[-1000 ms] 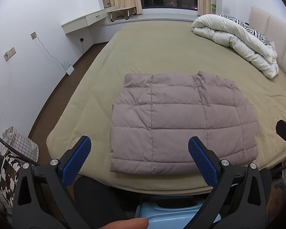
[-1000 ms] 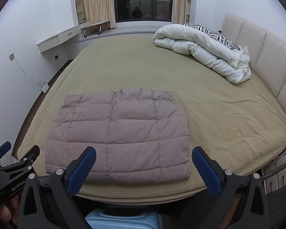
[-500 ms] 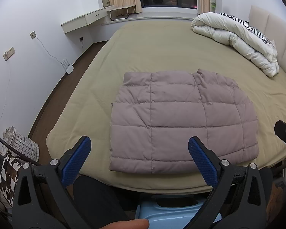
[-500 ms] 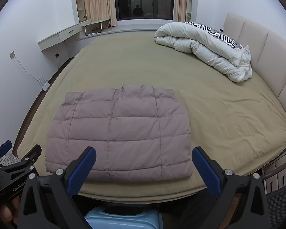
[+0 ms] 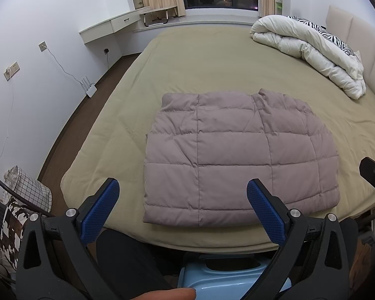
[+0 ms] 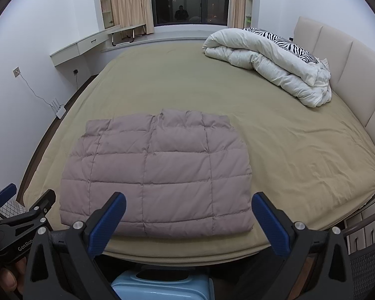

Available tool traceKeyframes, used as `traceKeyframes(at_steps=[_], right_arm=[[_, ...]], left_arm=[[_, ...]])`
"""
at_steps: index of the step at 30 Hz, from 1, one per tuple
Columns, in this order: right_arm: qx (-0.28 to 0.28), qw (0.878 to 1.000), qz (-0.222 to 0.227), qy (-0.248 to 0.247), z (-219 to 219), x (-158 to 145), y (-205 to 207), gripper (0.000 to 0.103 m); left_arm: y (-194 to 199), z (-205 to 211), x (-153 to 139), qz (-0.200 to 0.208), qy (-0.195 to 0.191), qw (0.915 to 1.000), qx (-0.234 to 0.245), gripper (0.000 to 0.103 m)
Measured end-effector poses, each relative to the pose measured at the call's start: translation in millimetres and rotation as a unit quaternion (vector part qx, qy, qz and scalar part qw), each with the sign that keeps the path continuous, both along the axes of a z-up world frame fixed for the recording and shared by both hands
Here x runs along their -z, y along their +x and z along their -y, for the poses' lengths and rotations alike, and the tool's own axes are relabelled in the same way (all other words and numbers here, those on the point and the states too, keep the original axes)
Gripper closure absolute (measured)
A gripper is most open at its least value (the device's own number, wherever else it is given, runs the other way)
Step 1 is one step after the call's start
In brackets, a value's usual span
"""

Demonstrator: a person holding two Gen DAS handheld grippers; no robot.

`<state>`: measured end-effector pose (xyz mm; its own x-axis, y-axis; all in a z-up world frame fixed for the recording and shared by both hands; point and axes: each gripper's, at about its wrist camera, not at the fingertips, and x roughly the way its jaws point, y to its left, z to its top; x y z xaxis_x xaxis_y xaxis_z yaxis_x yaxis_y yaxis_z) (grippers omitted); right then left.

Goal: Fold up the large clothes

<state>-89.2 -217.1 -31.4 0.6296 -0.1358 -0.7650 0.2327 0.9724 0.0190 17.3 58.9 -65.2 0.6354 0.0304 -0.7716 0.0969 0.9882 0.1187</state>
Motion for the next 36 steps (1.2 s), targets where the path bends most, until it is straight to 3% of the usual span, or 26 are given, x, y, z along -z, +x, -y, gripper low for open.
traceKeyframes(at_steps=[36], right_arm=[[-0.005,1.0,0.0,-0.001,-0.1,0.6,-1.3,0.0]], left_arm=[[-1.5,-3.0,-0.3,0.0,0.003,1.0,0.001,0.0]])
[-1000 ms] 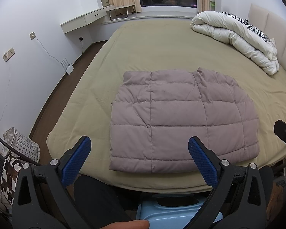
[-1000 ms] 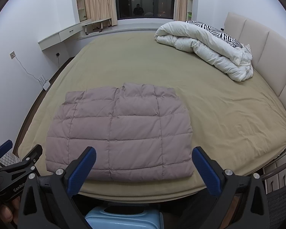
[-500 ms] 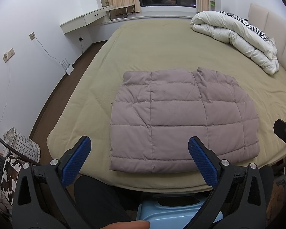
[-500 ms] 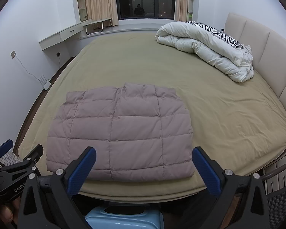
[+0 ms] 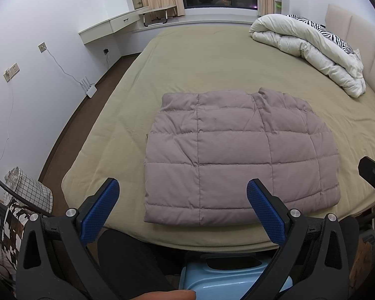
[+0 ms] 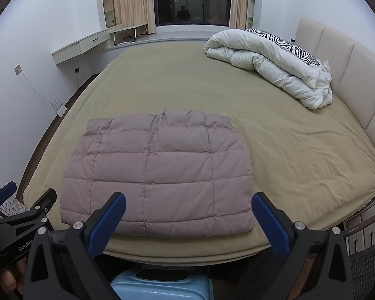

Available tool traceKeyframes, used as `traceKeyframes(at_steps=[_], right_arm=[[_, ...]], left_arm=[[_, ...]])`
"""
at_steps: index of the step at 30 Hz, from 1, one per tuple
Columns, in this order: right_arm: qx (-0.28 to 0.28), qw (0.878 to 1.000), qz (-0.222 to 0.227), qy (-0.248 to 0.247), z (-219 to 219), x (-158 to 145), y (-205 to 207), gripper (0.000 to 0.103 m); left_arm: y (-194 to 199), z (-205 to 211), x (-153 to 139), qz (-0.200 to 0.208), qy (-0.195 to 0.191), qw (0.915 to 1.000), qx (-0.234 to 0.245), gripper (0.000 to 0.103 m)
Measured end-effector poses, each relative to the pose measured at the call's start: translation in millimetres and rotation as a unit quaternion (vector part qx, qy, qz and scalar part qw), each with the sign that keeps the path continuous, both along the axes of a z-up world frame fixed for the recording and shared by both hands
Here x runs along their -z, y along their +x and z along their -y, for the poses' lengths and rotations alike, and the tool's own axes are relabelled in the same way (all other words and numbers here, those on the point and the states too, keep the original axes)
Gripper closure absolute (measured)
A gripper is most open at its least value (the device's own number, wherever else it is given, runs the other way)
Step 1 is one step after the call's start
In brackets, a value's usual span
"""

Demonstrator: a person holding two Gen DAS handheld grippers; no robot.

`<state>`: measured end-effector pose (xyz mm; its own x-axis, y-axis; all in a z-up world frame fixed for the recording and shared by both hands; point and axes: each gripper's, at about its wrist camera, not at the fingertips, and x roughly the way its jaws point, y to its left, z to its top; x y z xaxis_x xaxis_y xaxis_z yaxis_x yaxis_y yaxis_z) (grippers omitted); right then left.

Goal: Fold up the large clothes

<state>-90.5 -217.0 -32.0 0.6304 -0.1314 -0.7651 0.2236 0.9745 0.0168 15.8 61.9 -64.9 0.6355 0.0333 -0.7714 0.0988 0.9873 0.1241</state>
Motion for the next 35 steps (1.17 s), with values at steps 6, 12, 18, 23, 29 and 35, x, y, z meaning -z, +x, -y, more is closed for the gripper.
traceKeyframes(at_steps=[6,12,18,23,29,35], right_arm=[[0.0,1.0,0.0,0.0,-1.0,-0.1,-0.5,0.0],[0.001,1.0,0.0,0.001,-1.8,0.1,-0.6,0.0],[-0.005,1.0,-0.003,0.001,0.3,1.2,-0.2,0.0],[-0.006,1.0,-0.004,0.002,2.4,1.7,0.3,0.0],[-0.009,1.0,-0.005,0.002,3.6,3.4,0.1,0.0],[-0.011,1.0,-0.008,0.003,8.6,6.6,-0.2,0.0]], left_arm=[[0.1,-3.0,0.9,-0.001,-0.001,1.0,0.0,0.0],[0.2,-4.4,1.3,-0.002,-0.001,1.0,0.0,0.0],[-0.2,-8.0,2.4,-0.004,-0.002,1.0,0.002,0.0],[0.0,-9.2,2.9,-0.005,-0.002,1.0,0.003,0.0],[-0.4,-11.0,3.9,-0.007,-0.005,0.9999,0.008,0.0],[-1.9,-11.9,3.7,-0.004,-0.006,0.9999,0.011,0.0]])
